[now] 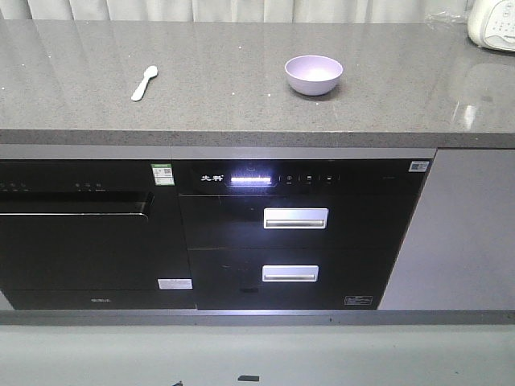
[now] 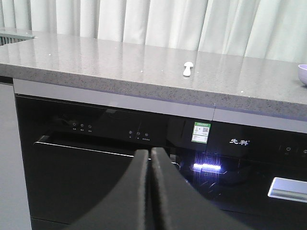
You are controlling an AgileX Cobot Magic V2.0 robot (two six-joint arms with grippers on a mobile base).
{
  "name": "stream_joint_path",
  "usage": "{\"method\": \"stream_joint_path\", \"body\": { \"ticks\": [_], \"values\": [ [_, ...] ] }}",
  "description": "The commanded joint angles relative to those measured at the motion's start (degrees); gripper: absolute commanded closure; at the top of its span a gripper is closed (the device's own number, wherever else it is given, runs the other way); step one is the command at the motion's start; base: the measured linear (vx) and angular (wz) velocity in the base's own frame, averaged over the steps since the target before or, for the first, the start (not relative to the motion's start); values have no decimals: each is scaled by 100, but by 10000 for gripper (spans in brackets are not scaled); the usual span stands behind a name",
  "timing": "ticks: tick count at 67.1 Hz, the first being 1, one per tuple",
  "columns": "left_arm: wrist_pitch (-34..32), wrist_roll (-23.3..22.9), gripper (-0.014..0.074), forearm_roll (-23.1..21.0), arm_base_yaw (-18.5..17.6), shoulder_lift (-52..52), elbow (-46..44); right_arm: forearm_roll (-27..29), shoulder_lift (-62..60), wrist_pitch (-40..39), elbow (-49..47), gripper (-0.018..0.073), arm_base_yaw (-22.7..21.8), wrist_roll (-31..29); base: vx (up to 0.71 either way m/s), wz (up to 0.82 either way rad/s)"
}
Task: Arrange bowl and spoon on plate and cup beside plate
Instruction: 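Continue driving forward until the countertop fills the view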
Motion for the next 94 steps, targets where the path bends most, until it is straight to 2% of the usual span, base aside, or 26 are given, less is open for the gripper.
{"method": "stream_joint_path", "body": {
  "ticks": [1,94],
  "values": [
    [-430,-41,602,-31,-22,93,147,-15,-54,-424,41,561,-36,-43,6,0],
    [-430,-41,602,-31,-22,93,147,-15,-54,-424,41,561,-36,-43,6,0]
  ]
}}
